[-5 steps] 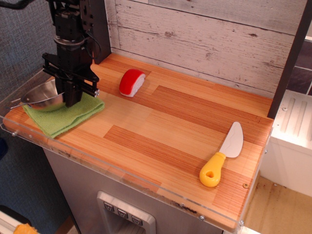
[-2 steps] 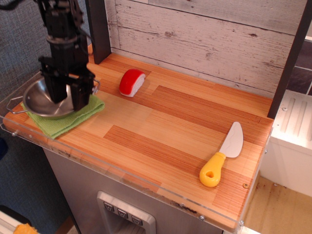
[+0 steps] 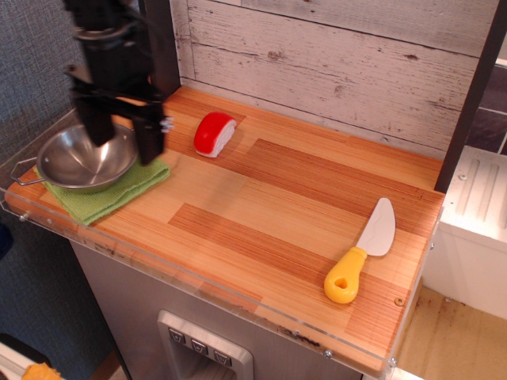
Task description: Place the pot on the green cloth.
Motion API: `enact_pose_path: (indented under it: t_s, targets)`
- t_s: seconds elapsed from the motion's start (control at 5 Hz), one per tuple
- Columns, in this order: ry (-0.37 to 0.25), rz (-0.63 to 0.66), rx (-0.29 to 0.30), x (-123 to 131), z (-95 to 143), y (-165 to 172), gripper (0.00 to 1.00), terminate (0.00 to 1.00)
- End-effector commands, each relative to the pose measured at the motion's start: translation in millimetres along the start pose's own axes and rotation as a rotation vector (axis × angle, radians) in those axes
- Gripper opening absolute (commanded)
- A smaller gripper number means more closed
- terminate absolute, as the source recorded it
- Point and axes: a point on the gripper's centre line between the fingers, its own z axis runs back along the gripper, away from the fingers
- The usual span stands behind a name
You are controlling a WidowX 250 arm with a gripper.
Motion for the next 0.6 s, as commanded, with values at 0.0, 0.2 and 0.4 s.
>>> enact_pose_path:
  t_s: [0.0,0.2,0.4]
  targets:
    - [-0.050,-0.049,0.034,-2.5,17.0,-41.0,1.00,0.00]
    - [-0.050,-0.049,0.034,-2.5,17.0,-41.0,1.00,0.00]
    - [-0.050,-0.049,0.034,-2.5,17.0,-41.0,1.00,1.00]
